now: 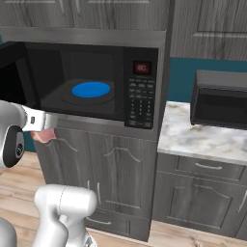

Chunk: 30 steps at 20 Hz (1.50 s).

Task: Transport the steak from the fridge to the microwave and turn on the microwave.

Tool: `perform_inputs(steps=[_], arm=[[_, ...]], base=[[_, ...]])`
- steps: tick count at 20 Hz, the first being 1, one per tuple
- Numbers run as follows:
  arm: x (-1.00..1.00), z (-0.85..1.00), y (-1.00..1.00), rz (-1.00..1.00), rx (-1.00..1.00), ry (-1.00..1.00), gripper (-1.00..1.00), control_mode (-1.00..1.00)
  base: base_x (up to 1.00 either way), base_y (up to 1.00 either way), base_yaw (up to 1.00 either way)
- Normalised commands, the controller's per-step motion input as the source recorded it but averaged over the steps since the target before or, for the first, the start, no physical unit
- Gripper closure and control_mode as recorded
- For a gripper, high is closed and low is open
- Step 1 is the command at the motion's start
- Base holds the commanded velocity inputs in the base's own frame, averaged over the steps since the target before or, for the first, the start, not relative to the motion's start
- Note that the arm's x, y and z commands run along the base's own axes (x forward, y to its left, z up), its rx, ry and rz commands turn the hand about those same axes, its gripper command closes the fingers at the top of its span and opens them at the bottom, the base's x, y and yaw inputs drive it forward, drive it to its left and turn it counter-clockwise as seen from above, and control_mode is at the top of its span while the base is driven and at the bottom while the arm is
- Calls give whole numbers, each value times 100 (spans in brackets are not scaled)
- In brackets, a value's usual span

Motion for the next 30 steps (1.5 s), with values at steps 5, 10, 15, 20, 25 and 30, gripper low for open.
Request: perform_inputs(steps=[5,10,15,20,25,30], arm=[[0,0,0,0,0,0,100,100],[0,0,0,0,0,-1,100,-100],[19,0,-6,0,3,-2,100,-100],[38,1,-8,4,0,-7,100,-100],[50,0,0,9,0,-2,100,-100],[50,0,-3,16,0,-3,100,-100]], base=[[0,0,0],[0,0,0],[0,0,0],[0,0,0],[0,0,0],[0,0,0]])
